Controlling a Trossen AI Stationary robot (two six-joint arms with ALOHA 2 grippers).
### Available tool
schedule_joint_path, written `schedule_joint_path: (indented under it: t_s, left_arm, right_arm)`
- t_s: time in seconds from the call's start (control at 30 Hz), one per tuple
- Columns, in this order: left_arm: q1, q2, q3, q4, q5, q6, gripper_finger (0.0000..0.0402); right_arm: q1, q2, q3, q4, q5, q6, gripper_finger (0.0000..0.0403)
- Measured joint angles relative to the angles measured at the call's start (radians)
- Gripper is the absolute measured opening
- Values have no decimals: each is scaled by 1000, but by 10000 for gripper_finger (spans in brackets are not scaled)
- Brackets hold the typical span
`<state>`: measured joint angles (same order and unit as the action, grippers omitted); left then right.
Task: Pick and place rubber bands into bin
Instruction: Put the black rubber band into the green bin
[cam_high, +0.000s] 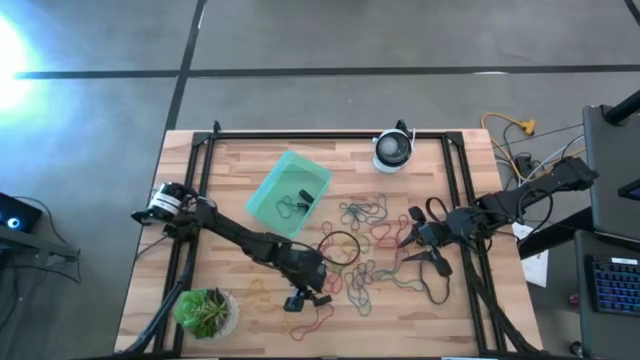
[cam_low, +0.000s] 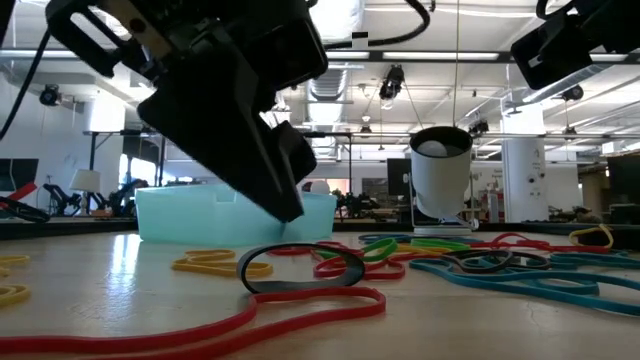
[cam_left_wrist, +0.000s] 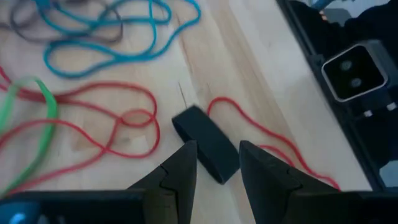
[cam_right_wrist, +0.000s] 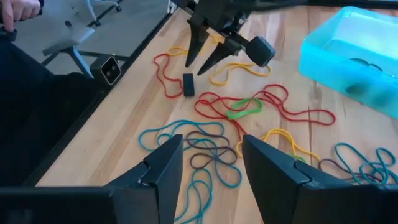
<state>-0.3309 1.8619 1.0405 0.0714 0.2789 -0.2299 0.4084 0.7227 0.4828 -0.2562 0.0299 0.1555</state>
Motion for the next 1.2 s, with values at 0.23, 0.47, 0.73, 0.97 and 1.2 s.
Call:
schedule_joint_path:
  t_s: [0.23,0.47,0.73,0.97,1.2]
  left_arm:
    - [0,41,3,30,38,-4,105]
    - [0,50,5,34,39,-4,105]
    - [0,57,3,61,42,-9,105]
    - [0,58,-2,71,43,-25,105]
    - [0,58,-3,78,58,-41,105]
  right_arm:
    - [0,1,-1,1,0,-2,148]
    - [0,1,-1,1,1,-6,138]
    - [0,1,-2,2,1,-10,130]
    - [0,1,-4,4,2,-10,129]
    - [0,1,-5,4,2,-10,123]
